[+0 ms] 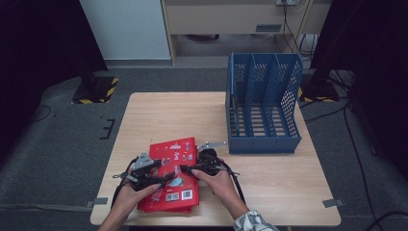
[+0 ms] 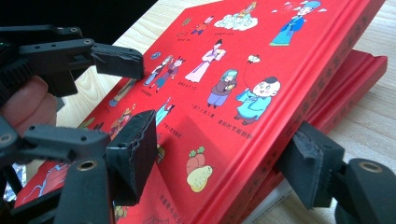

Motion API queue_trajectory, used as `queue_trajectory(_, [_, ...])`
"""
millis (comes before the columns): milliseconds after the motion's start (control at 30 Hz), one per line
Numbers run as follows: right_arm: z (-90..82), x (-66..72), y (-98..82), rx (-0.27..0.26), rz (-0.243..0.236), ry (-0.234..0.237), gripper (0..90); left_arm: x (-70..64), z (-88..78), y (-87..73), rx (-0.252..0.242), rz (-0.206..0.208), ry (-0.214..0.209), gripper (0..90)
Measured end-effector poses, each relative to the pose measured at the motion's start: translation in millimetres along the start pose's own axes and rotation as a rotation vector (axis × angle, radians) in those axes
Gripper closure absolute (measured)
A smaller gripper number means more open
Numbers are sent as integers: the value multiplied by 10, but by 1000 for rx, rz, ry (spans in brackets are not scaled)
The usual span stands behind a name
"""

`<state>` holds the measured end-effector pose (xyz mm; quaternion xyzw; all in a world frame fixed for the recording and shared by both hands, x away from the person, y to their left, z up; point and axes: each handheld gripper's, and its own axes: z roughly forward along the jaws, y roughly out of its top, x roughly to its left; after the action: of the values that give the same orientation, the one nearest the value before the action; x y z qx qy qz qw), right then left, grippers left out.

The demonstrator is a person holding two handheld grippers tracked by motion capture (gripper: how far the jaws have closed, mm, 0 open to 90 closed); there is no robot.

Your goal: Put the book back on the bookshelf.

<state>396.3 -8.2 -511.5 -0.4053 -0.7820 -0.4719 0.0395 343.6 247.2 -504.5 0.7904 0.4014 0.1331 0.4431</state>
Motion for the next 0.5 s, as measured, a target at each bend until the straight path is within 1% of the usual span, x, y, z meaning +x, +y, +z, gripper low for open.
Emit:
queue_trajectory(33, [-2,-3,-4,-3,2,0,331,36,-25,-16,-1,-9,12,157])
queue_trajectory(67, [-2,-5,-5,-4,2,0,332,131,-85,-48,6,-26,37,157])
queue_trajectory(100, [-2,-5,-5,-4,2,0,332,131,-85,-48,6,-26,37,157])
queue_trajectory(133, [-2,-5,-7,-4,1,0,333,166,-106,-62,8,-33,49,157])
queue_trajectory(167, [-3,-3,-8,-4,0,0,335,216,-138,-85,20,-32,69,154])
queue_trajectory(200, [-4,-2,-8,-4,-1,-1,336,216,-138,-85,20,-32,69,147])
queue_trajectory(233, [-5,-1,-10,-3,-1,-1,337,263,-162,-111,29,-39,82,139])
queue_trajectory(267, [-5,-1,-10,-3,-1,-1,337,263,-162,-111,29,-39,82,128])
queue_trajectory(300, [-8,2,-11,-1,-4,-1,341,309,-174,-131,41,-52,90,116])
queue_trajectory(367, [-9,4,-13,1,-6,-2,342,333,-172,-142,43,-56,89,109])
queue_trajectory(400, [-10,6,-14,2,-8,0,346,359,-170,-151,45,-73,79,93])
queue_trajectory(433, [-9,13,-16,6,-12,1,350,402,-166,-170,52,-107,55,70])
queue_trajectory(467, [-9,22,-16,9,-15,-1,350,423,-166,-180,54,-118,40,65])
queue_trajectory(500, [-9,22,-16,9,-15,-1,350,423,-166,-180,54,-118,40,60])
